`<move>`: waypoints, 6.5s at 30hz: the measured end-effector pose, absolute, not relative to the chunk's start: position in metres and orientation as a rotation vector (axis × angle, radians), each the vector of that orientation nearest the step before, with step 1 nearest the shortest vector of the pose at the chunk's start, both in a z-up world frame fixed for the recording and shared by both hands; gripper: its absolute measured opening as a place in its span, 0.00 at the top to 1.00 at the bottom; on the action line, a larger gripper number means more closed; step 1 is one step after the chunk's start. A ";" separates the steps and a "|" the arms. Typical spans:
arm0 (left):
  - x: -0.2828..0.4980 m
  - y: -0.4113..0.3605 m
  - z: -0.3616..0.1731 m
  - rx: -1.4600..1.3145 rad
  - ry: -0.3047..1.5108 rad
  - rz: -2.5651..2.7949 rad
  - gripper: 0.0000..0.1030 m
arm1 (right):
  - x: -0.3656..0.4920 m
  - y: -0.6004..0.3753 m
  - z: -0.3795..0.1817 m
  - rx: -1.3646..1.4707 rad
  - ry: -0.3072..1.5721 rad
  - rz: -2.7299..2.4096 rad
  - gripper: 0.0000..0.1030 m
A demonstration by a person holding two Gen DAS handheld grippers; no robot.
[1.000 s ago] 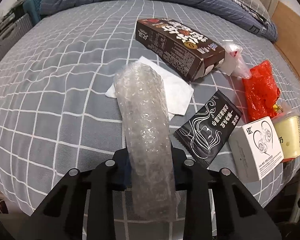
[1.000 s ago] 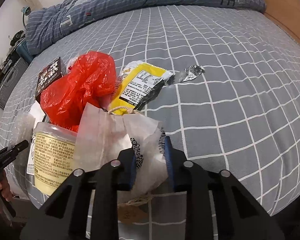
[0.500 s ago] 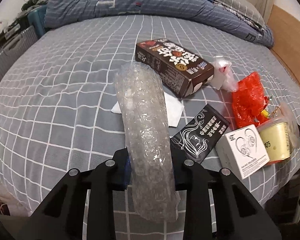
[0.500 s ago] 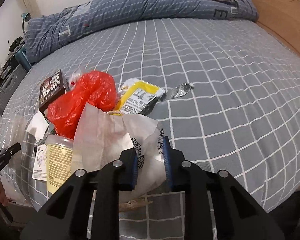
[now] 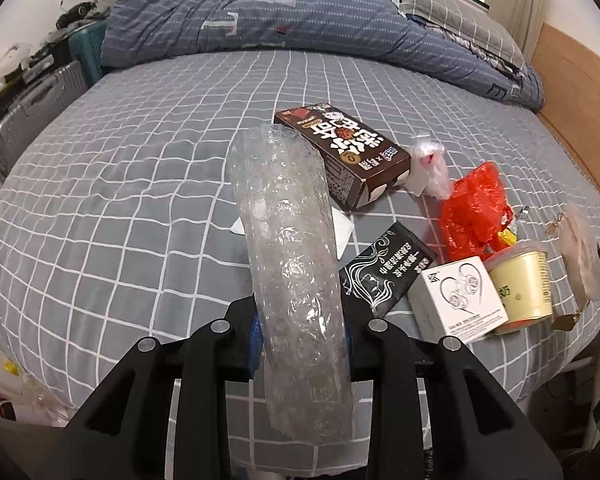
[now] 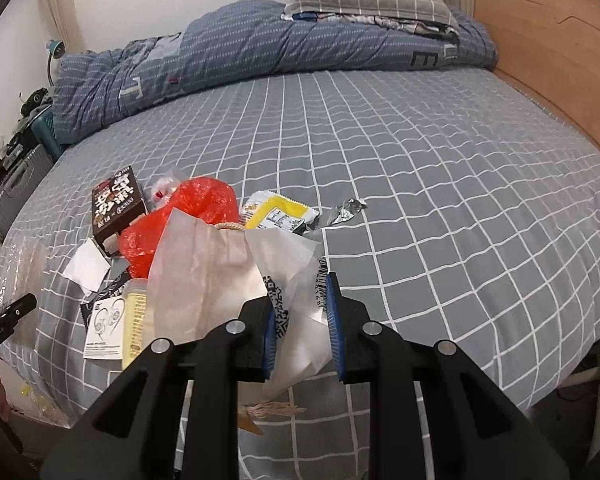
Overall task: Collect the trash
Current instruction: 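Lift both held items and carry them off the bed toward the black bin, then open the right tool to drop the white plastic bag into the bin, then open the left tool to drop the bubble-wrap roll into the bin, then move both open tools back over the bed toward the remaining trash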
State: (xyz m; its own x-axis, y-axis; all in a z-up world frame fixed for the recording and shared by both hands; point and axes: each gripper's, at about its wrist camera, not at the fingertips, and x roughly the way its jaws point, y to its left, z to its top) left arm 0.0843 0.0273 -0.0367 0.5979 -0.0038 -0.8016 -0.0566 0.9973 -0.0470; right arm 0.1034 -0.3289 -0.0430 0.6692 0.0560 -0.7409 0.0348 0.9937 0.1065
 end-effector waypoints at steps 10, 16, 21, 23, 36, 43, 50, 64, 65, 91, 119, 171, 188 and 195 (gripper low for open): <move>0.050 0.021 -0.023 -0.084 0.912 0.026 0.72 | 0.070 -0.321 -0.025 0.101 0.789 0.013 0.80; 0.026 0.017 -0.009 -0.100 0.896 0.019 0.72 | 0.050 -0.311 -0.016 0.095 0.783 0.024 0.80; 0.008 0.006 0.001 -0.103 0.896 0.001 0.72 | 0.032 -0.299 -0.009 0.086 0.798 0.036 0.80; -0.001 0.001 0.007 -0.098 0.886 -0.003 0.72 | 0.022 -0.292 -0.003 0.080 0.793 0.042 0.80; -0.062 -0.009 0.026 -0.108 0.871 -0.010 0.72 | -0.050 -0.269 0.016 0.053 0.792 0.085 0.80; -0.093 -0.016 0.020 -0.114 0.897 -0.020 0.72 | -0.084 -0.259 0.012 0.054 0.811 0.094 0.80; -0.121 -0.019 0.016 -0.115 0.930 -0.023 0.72 | -0.111 -0.250 0.012 0.038 0.816 0.100 0.80; -0.154 -0.008 0.000 -0.123 0.965 -0.006 0.72 | -0.143 -0.241 0.002 0.036 0.842 0.106 0.80; -0.156 -0.007 -0.002 -0.124 0.970 -0.007 0.72 | -0.145 -0.240 0.002 0.034 0.839 0.105 0.80; -0.158 0.009 -0.113 -0.142 1.095 0.001 0.72 | -0.135 -0.215 -0.109 0.006 0.992 0.101 0.80; -0.121 0.012 -0.218 -0.154 1.283 -0.002 0.72 | -0.093 -0.192 -0.246 -0.042 1.255 0.137 0.77; -0.114 -0.105 -0.255 0.008 1.326 -0.153 0.53 | -0.102 -0.281 -0.229 0.005 1.155 -0.013 0.08; -0.122 -0.074 -0.211 0.016 1.200 -0.087 0.06 | -0.105 -0.258 -0.206 -0.009 1.100 0.027 0.08; -0.124 -0.058 -0.170 -0.005 1.111 -0.058 0.06 | -0.110 -0.252 -0.173 -0.003 1.016 0.029 0.08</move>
